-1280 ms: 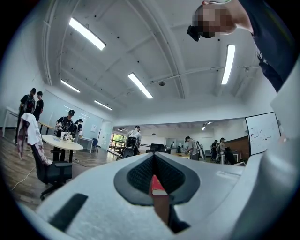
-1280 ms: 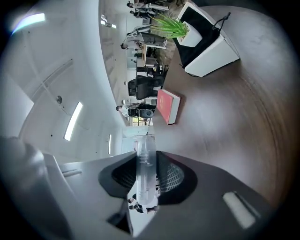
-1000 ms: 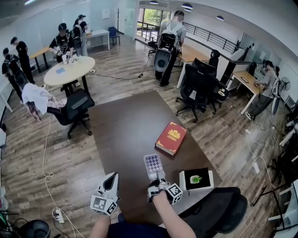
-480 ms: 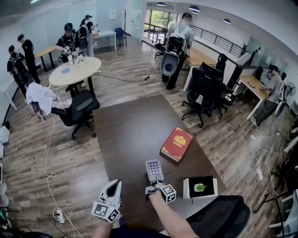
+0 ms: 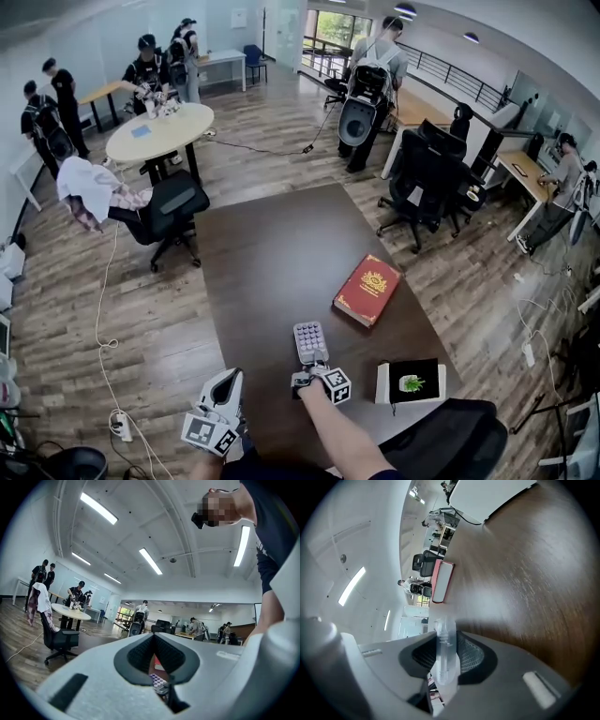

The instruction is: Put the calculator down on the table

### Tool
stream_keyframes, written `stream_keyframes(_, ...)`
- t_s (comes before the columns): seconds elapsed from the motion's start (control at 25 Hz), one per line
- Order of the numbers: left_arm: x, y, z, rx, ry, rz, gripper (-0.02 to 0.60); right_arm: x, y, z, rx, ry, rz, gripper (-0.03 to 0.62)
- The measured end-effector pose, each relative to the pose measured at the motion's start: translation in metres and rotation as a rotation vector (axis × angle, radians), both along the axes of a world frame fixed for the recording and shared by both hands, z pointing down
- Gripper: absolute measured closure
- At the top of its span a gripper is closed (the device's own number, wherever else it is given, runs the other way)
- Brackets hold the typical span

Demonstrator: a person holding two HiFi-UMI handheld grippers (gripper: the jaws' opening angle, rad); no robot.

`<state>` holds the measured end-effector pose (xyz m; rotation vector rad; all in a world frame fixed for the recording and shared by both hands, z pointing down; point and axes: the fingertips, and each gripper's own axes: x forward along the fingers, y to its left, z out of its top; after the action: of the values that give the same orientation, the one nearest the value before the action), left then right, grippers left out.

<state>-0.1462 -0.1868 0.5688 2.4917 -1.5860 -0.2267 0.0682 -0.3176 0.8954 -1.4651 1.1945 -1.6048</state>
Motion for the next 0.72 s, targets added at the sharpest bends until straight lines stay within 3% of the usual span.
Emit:
stream_keyframes(0.64,-0.015,0.002,0.009,-0.023,-0.001,-0.055,0.586,-0.007,-0.010,0.017,-0.069,-0.023,0.003,0.487)
stream_keyframes(0.68,-0.016,0.001,0.010,-0.025,0.003,-0.060,0.586,-0.009,-0.011,0.016,-0.063,-0.025,-0.008,0.461)
stream_keyframes(0.72,-0.016,0.002,0.010,-0.027,0.007,-0.061,0.586,-0.011,-0.012,0.014,-0.056,-0.030,-0.022,0.395)
